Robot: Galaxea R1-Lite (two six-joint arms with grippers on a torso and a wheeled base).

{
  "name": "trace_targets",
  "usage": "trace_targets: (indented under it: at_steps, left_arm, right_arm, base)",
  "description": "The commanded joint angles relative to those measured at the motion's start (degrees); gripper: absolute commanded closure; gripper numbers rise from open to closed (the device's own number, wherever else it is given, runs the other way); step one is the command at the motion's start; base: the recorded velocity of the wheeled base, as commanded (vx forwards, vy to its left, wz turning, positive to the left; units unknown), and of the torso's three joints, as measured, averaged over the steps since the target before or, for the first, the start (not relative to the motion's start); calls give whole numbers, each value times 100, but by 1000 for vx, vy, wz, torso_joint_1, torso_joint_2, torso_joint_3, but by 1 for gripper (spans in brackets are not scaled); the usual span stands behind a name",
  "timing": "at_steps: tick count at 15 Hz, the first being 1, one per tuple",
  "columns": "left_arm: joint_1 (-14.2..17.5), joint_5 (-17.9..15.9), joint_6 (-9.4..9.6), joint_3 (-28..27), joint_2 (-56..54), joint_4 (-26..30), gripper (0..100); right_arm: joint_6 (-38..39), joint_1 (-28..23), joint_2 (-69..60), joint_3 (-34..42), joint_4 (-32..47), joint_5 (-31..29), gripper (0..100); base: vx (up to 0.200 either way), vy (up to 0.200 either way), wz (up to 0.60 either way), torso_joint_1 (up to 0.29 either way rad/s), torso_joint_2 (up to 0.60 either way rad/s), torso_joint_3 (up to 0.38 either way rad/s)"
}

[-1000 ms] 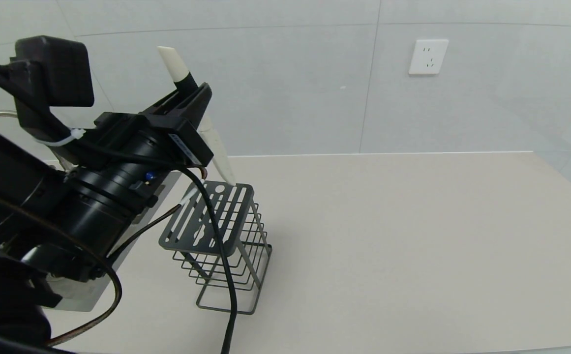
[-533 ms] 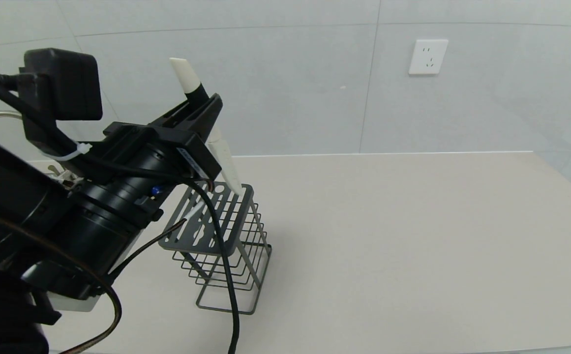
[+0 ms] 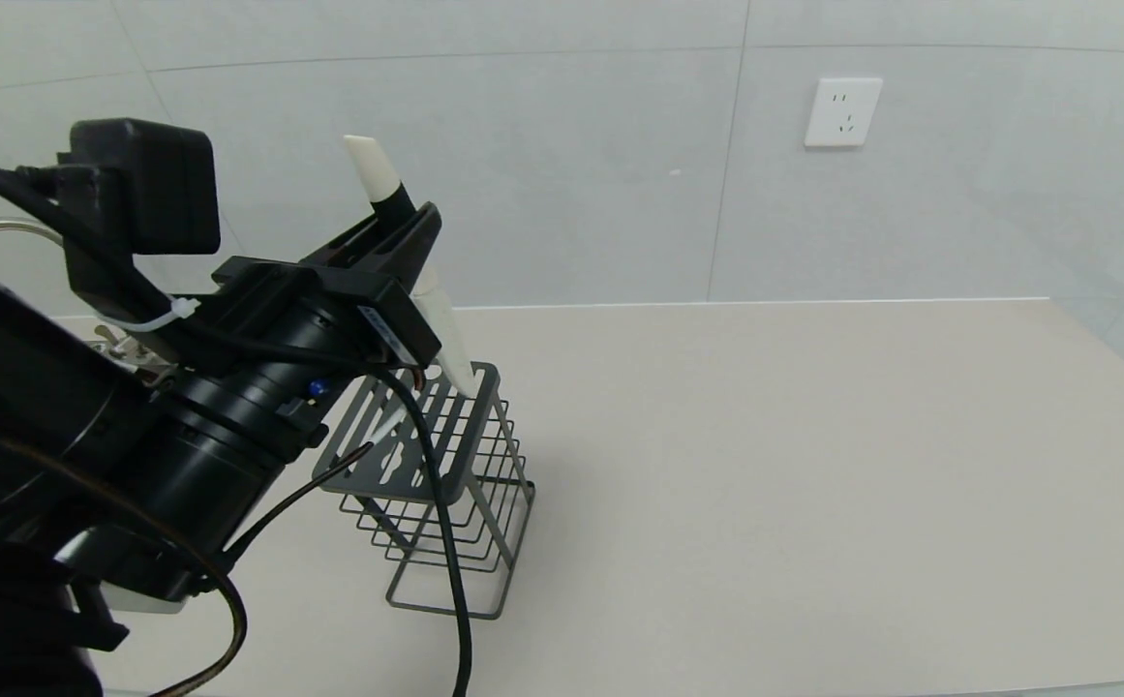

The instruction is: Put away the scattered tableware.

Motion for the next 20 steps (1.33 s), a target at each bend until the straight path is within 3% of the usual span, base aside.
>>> trace_targets:
  at_steps: [1,20]
  left_arm:
    - [8,-8,-10,-4,66,3,100]
    - [175,1,-27,-189,216,3,100]
  right_arm:
    - [-1,1,10,0,-1,0,100]
    - [8,1,10,0,-1,0,100]
  base:
    - [0,0,0,0,0,0]
    - [0,0,0,0,0,0]
